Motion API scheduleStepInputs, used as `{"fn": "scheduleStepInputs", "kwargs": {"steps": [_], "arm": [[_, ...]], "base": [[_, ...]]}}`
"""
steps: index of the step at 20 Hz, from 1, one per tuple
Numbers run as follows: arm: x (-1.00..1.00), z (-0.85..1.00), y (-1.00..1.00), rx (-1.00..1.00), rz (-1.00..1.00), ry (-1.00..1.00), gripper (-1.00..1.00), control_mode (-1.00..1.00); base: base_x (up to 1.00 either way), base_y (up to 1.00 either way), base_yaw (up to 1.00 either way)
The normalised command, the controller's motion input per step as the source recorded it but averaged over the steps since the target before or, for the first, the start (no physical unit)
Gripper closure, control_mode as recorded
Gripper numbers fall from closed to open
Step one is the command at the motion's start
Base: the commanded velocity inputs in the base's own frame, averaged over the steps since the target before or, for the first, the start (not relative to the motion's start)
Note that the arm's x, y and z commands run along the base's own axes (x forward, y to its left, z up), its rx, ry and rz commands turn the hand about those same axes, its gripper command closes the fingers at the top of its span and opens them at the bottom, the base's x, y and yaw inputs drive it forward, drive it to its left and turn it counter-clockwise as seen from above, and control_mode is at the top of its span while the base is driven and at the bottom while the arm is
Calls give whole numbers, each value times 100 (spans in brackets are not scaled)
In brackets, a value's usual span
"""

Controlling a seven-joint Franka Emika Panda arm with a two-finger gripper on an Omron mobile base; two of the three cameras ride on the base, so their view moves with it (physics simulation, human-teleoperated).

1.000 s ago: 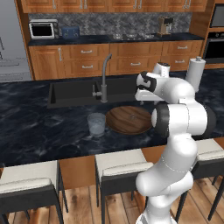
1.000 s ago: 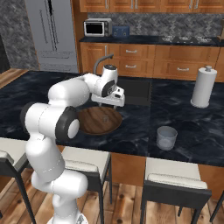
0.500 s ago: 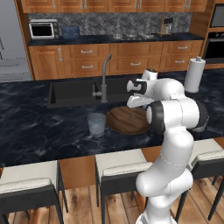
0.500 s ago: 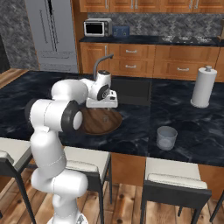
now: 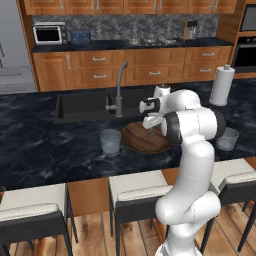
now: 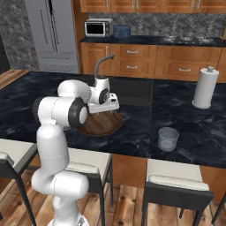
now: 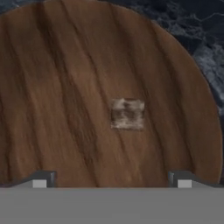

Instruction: There are four ice cubes in the ice bowl. Place two ice cubes in each glass of water.

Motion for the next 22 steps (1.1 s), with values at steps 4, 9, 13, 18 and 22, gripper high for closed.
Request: {"fn": "scheduleStepInputs", "kwargs": {"steps": [4, 9, 13, 18, 22], "arm": [[1, -35, 0, -9, 2, 0, -100, -100], [26, -29, 2, -2, 0, 0, -100, -100], [29, -18, 9, 0, 0, 0, -100, -100], [25, -13, 0, 0, 0, 0, -100, -100], [19, -13, 0, 0, 0, 0, -100, -100]], "base": [[0, 0, 0], [0, 0, 0], [0, 0, 0], [0, 0, 0], [0, 0, 0]]}}
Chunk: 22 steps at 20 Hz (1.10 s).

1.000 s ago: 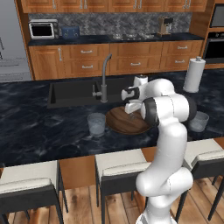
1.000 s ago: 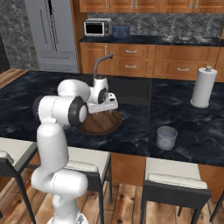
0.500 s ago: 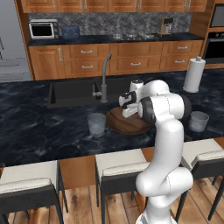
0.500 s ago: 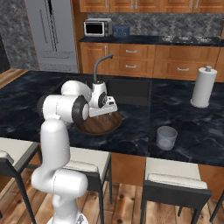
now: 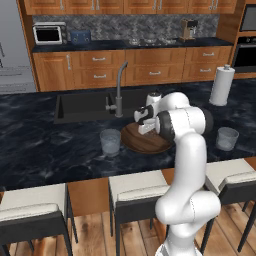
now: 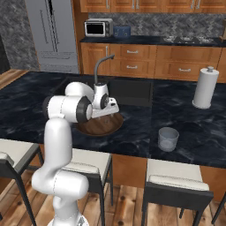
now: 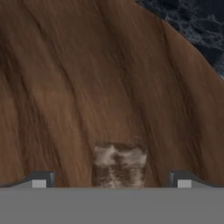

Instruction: There are four ice cubes in the ice bowl. Place two ice cubes in each glass of water.

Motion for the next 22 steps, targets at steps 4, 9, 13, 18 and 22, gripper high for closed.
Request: {"fn": "scheduleStepInputs", "kwargs": {"steps": [4, 9, 13, 18, 22], "arm": [[26, -16, 0, 0, 0, 0, -100, -100], [14, -16, 0, 0, 0, 2, -100, -100], [0, -17, 0, 0, 0, 4, -100, -100], [11, -16, 0, 0, -1, 4, -100, -100], [1, 0, 0, 0, 0, 2, -100, -100]], "base": [[0, 0, 0], [0, 0, 0], [0, 0, 0], [0, 0, 0], [0, 0, 0]]}}
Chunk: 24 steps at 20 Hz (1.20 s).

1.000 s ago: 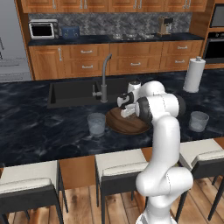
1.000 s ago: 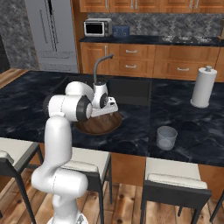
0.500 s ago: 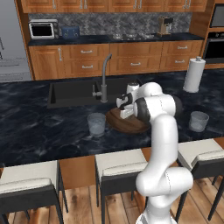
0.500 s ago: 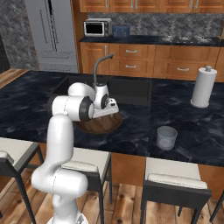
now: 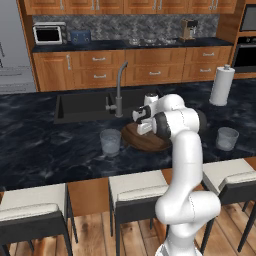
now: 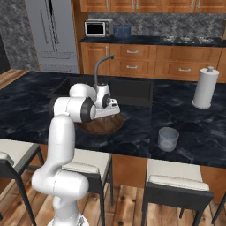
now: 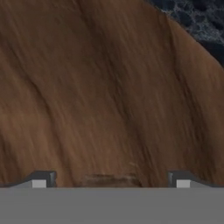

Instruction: There are four ice cubes in the ice bowl. Place two ice cubes in each glass of water.

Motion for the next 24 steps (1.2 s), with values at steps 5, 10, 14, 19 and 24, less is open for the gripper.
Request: {"fn": "scheduleStepInputs", "kwargs": {"steps": [5, 10, 14, 19, 24], "arm": [[-25, 0, 0, -2, -1, 0, -100, -100], [-22, 0, 0, -4, -4, 0, -100, -100], [-4, -1, 1, -4, -4, 0, -100, -100], [1, -7, 0, -2, -2, 0, -100, -100], [0, -9, 0, 0, -2, 0, 100, -100]], "base": [[0, 0, 0], [0, 0, 0], [0, 0, 0], [0, 0, 0], [0, 0, 0]]}}
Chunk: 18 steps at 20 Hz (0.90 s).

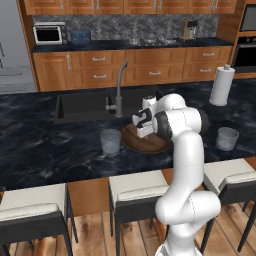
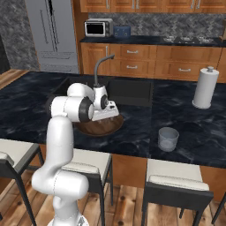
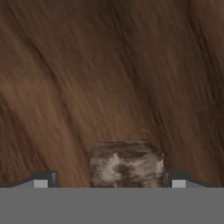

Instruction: There are four ice cubes in the ice bowl. Place two ice cubes in each glass of water.

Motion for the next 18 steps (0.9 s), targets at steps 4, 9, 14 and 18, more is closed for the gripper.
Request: {"fn": "scheduleStepInputs", "kwargs": {"steps": [4, 9, 14, 18], "arm": [[0, 0, 0, 0, -1, 0, 100, -100], [0, 0, 0, 0, 0, 0, 100, -100], [-30, 44, -8, 0, -1, 0, 100, -100], [-99, 86, -46, 0, -7, 0, 100, -100]], "base": [[0, 0, 0], [0, 0, 0], [0, 0, 0], [0, 0, 0]]}}
